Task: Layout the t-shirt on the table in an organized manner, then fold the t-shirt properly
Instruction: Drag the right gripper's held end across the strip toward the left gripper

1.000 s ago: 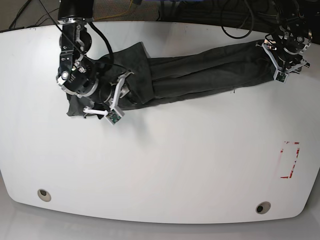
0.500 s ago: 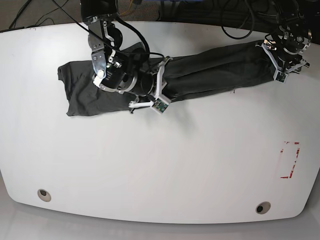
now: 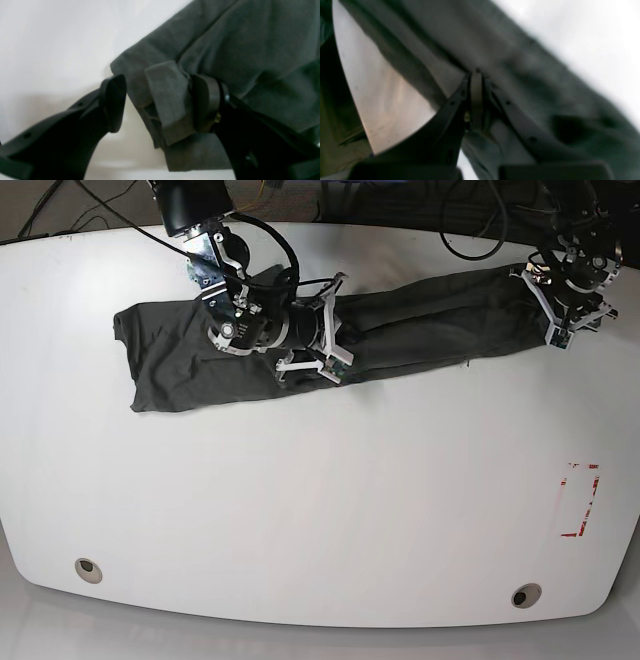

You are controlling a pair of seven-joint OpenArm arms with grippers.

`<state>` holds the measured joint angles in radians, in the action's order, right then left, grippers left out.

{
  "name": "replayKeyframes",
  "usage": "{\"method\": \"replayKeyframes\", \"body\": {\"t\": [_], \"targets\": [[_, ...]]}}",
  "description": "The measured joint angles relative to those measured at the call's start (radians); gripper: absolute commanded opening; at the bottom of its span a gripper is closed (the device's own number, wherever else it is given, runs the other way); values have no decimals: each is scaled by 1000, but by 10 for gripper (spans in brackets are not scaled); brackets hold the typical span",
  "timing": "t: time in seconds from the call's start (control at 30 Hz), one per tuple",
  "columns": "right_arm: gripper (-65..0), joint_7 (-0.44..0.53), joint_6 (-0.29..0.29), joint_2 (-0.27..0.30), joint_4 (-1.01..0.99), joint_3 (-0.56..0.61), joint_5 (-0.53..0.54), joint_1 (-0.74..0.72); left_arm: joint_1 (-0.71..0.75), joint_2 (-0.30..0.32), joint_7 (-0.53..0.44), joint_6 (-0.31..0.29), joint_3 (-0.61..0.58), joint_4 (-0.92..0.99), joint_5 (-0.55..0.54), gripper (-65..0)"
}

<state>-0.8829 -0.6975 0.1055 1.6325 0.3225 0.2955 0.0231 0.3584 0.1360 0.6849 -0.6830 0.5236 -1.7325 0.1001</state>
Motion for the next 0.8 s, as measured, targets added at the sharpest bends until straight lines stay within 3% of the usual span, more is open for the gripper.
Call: {"method": "replayKeyframes", "body": {"t": [0.1, 0.37, 0.5, 0.63, 0.8], "targets": [[-650, 53, 0, 14, -42, 0, 2, 0, -6, -1, 0, -2, -1, 1, 0, -262], [-650, 187, -3, 50, -163, -5, 26, -23, -4, -3, 0, -8, -13, 0, -1, -419], [-650, 258, -10, 63, -219, -2, 47, -34, -4, -8, 3, -11, -15, -2, -1, -463], [-650, 325, -14, 76, -259, -2, 59, -37, -3, -8, 4, -14, -16, -10, -1, -475], [-650, 331, -26, 77, -286, -3, 72, -48, 14, -10, 33, -17, -18, -58, 14, -476]]}}
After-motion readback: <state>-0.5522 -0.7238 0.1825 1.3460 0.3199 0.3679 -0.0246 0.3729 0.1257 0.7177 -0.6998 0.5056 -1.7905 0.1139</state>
